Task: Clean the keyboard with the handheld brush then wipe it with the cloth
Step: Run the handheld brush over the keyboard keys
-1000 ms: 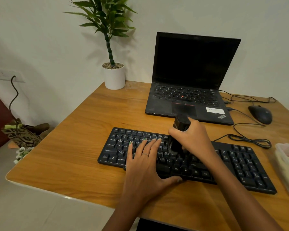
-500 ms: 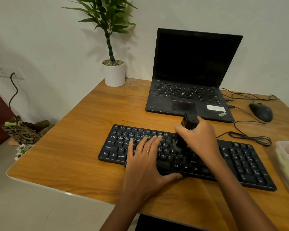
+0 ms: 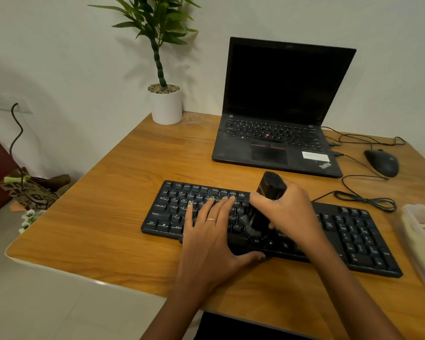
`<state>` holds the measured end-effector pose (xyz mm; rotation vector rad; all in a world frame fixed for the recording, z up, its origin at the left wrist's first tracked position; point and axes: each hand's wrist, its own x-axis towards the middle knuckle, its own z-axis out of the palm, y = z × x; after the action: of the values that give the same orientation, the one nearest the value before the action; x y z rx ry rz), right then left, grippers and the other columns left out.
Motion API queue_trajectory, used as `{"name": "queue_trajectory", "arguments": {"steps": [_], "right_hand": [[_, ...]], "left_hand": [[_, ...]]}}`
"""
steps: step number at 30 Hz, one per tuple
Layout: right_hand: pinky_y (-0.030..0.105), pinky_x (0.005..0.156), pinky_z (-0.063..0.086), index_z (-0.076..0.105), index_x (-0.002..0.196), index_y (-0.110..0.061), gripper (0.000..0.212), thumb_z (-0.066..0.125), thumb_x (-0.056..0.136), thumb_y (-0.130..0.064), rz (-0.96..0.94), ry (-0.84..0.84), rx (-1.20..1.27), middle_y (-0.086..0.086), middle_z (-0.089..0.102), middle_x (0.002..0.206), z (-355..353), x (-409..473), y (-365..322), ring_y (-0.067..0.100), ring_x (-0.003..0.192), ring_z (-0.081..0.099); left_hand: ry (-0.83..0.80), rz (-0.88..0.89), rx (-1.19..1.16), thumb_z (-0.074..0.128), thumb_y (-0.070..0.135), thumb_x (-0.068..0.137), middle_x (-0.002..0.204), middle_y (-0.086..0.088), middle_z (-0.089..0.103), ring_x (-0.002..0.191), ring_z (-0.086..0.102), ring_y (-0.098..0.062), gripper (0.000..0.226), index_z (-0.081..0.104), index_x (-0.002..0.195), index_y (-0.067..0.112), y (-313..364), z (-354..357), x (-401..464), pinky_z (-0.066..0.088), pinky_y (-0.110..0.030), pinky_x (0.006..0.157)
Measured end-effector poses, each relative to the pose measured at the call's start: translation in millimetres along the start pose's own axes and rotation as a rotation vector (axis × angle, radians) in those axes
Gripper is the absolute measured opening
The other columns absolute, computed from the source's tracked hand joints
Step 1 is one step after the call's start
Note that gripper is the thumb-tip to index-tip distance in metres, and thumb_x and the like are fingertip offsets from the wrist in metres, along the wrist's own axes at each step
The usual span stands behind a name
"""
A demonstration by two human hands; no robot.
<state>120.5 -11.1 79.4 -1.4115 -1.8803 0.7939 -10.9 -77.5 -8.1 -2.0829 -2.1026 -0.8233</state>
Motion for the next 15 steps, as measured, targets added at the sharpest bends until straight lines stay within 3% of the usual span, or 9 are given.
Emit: {"name": "queue_trajectory", "arguments": {"steps": [3, 7, 11, 15], "right_hand": [[0.023, 0.047, 0.047, 0.056, 0.075, -0.009, 0.019, 0.067, 0.079, -0.024, 0.002, 0.131, 0.003, 0.007, 0.064, 0.071, 0.1, -2.5, -0.2, 0.017, 0.062, 0.062], [0.028, 0.052, 0.05, 0.055, 0.076, -0.013, 0.017, 0.066, 0.081, -0.025, -0.031, -0.058, -0.032, 0.004, 0.061, 0.07, 5.1, -11.4, -6.1, 0.017, 0.062, 0.06], [0.013, 0.042, 0.04, 0.054, 0.072, -0.012, 0.019, 0.067, 0.081, -0.023, 0.002, 0.165, -0.013, 0.001, 0.058, 0.064, -2.3, -2.8, 1.0, 0.01, 0.054, 0.054], [0.022, 0.054, 0.049, 0.052, 0.074, -0.022, 0.015, 0.065, 0.082, -0.026, -0.028, -0.12, 0.001, -0.002, 0.059, 0.072, 9.7, -20.0, -10.2, 0.011, 0.068, 0.059]], "left_hand": [[0.003, -0.007, -0.008, 0.032, 0.095, 0.064, 0.14, 0.006, 0.051, 0.133, 0.041, -0.017, 0.109, 0.041, 0.142, 0.021, 1.7, -1.8, -0.4, 0.015, -0.05, 0.113], [-0.007, -0.017, -0.04, 0.031, 0.096, 0.064, 0.144, 0.007, 0.047, 0.136, 0.037, -0.016, 0.109, 0.039, 0.144, 0.022, 0.8, -2.5, 0.2, 0.01, -0.049, 0.114], [-0.009, -0.01, -0.003, 0.035, 0.095, 0.063, 0.141, 0.006, 0.05, 0.133, 0.041, -0.017, 0.109, 0.04, 0.143, 0.021, 1.4, -1.5, 0.3, 0.014, -0.05, 0.113], [-0.002, -0.013, -0.053, 0.036, 0.095, 0.064, 0.144, 0.008, 0.046, 0.137, 0.035, -0.015, 0.108, 0.04, 0.143, 0.022, 0.1, -0.3, 0.9, 0.013, -0.051, 0.116]]}}
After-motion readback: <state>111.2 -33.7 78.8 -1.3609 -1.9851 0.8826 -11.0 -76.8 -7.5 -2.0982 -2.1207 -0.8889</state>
